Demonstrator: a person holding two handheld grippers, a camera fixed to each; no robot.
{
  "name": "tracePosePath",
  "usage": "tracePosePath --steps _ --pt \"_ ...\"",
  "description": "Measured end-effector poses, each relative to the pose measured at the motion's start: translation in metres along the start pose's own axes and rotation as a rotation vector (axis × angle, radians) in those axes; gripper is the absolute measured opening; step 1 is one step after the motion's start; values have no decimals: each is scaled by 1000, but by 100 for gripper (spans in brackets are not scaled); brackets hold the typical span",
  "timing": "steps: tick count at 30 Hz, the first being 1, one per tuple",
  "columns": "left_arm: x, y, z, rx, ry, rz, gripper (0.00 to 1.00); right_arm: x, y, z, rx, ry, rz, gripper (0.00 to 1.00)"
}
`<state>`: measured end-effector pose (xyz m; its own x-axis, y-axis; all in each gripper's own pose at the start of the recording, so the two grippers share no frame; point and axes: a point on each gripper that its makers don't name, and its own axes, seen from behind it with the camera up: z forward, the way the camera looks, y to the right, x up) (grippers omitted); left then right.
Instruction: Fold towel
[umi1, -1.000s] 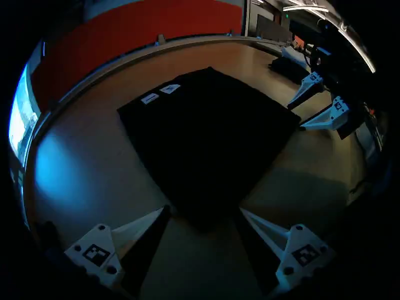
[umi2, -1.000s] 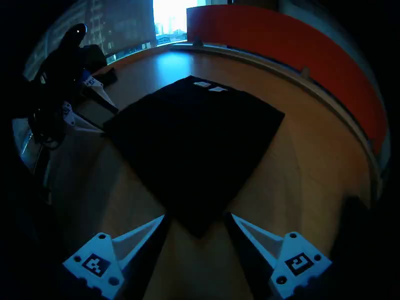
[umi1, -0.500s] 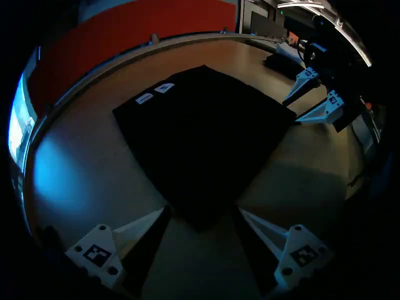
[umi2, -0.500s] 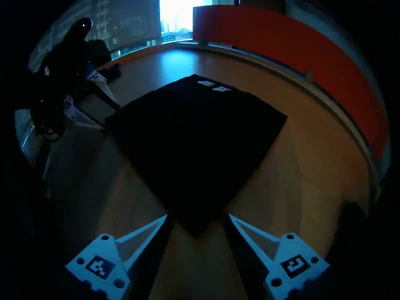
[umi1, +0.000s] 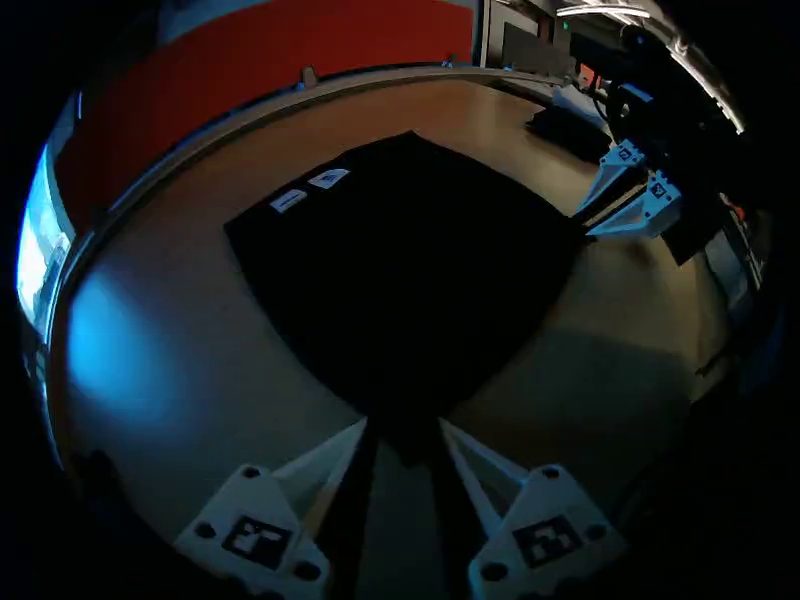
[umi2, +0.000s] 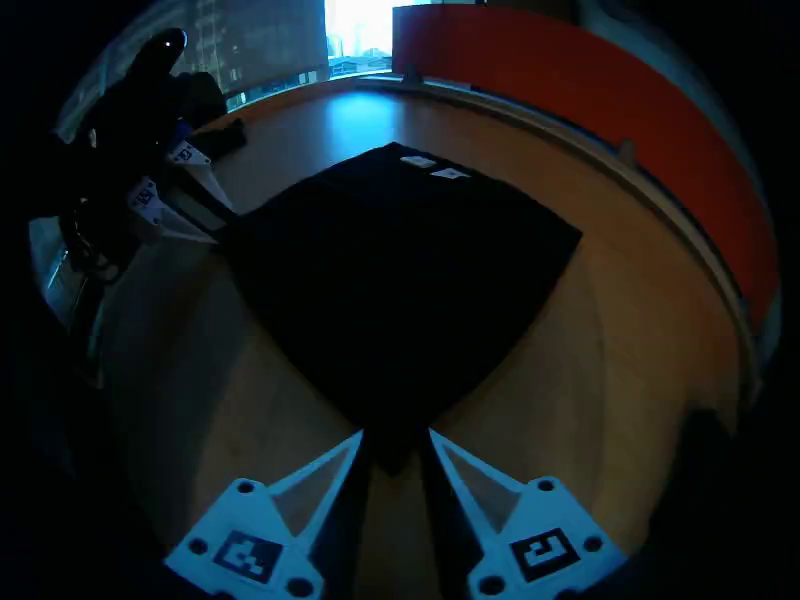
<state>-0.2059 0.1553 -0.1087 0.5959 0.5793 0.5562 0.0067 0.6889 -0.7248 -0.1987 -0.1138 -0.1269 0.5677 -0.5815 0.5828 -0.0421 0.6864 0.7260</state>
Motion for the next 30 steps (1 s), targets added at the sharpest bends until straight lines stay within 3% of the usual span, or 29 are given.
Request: tracePosePath --steps 3,6,15,21,30 --pt "2 1 0 -1 -6 -22 15 1 -4 -1 10 -2 16 11" --pt "6 4 -1 -13 -7 -32 9 3 -4 -2 -2 5 30 10" --pt "26 1 -26 0 36 -52 9 22 -8 -27 -17 73 62 10" --pt "34 2 -46 12 19 -66 9 40 -12 -50 -34 114 54 9" --pt "44 12 -77 15 26 -93 9 52 -17 -80 -39 139 46 9"
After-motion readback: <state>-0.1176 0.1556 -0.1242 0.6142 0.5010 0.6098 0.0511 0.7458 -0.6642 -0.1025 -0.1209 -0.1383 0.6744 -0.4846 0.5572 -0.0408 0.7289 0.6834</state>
